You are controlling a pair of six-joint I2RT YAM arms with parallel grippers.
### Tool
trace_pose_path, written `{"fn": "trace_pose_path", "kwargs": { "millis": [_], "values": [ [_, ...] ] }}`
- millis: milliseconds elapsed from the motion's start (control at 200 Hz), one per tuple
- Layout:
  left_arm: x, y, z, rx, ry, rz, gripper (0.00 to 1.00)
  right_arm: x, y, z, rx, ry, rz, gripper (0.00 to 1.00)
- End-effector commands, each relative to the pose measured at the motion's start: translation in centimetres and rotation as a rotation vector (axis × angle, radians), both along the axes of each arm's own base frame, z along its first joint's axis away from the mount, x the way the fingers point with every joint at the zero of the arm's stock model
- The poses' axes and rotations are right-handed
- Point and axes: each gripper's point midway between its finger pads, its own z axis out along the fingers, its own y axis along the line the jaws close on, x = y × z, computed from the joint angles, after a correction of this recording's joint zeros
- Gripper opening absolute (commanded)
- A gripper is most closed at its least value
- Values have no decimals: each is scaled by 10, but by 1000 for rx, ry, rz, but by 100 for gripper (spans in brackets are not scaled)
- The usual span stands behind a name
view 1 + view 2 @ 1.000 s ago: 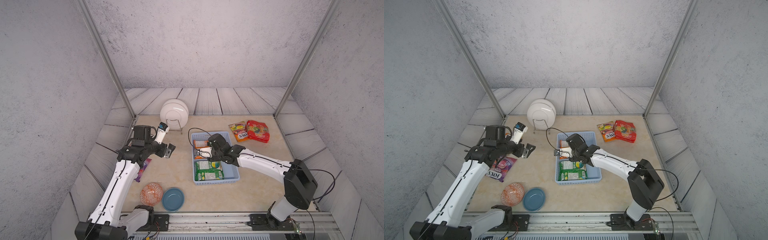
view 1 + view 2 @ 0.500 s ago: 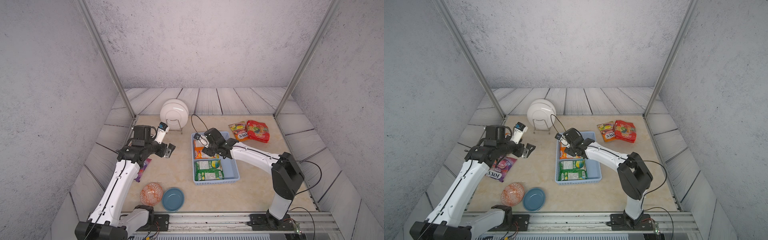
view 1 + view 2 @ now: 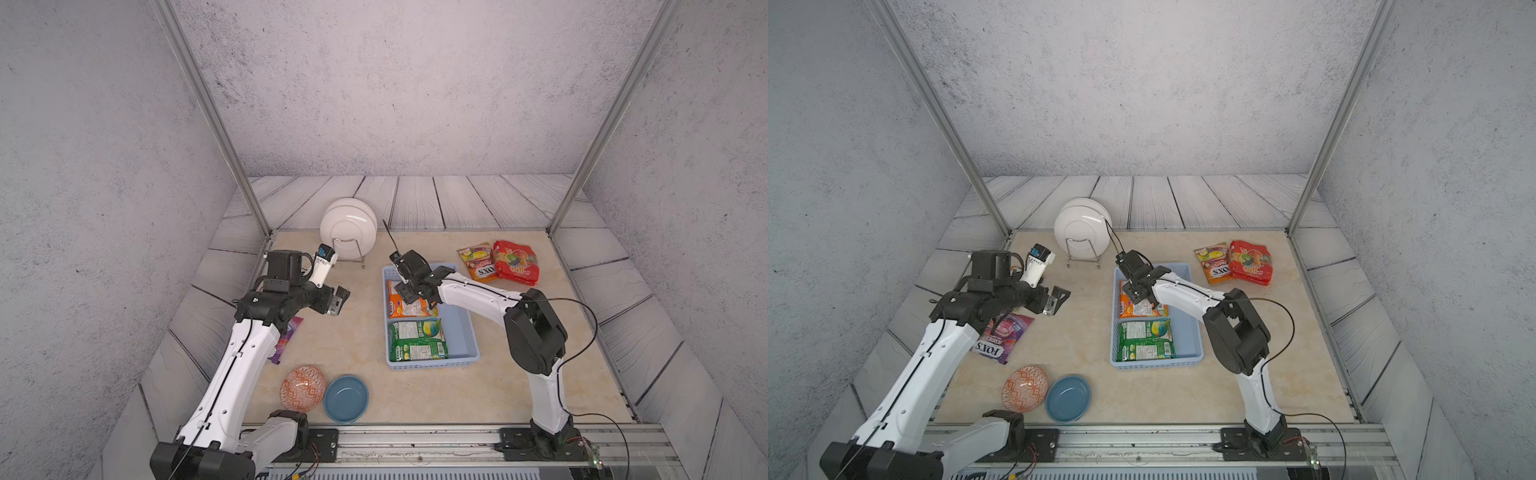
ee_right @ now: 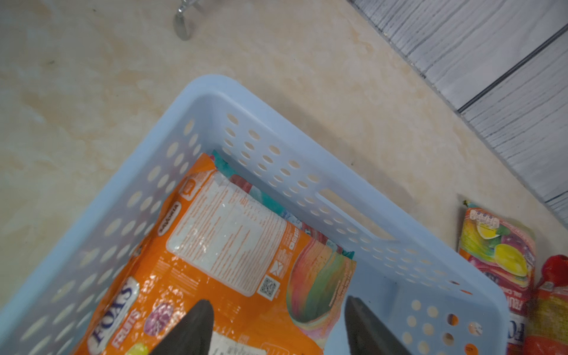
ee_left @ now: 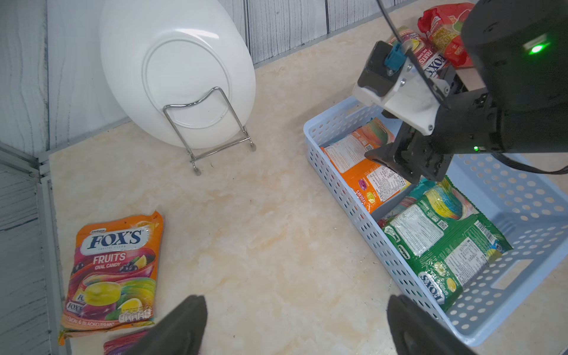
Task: Put the candies in the basket
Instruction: Place the candy in the basket.
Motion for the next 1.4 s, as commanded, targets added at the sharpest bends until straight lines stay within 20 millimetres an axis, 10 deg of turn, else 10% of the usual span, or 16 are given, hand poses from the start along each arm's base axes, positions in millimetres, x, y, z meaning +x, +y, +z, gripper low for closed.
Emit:
{"fn": "trace_pose_path", "kwargs": {
  "millis": [0,565,1391],
  "values": [
    [3,1,10,-11,-23,11,98,0,-1,-25,42,93,-83,63],
    [4,4,7,3,-24,27,98,5,25,-52,134,194,-65,44],
    [12,26,-10,77,-6,108,98,-42,-47,111,148,-45,-44,64]
  ]
}}
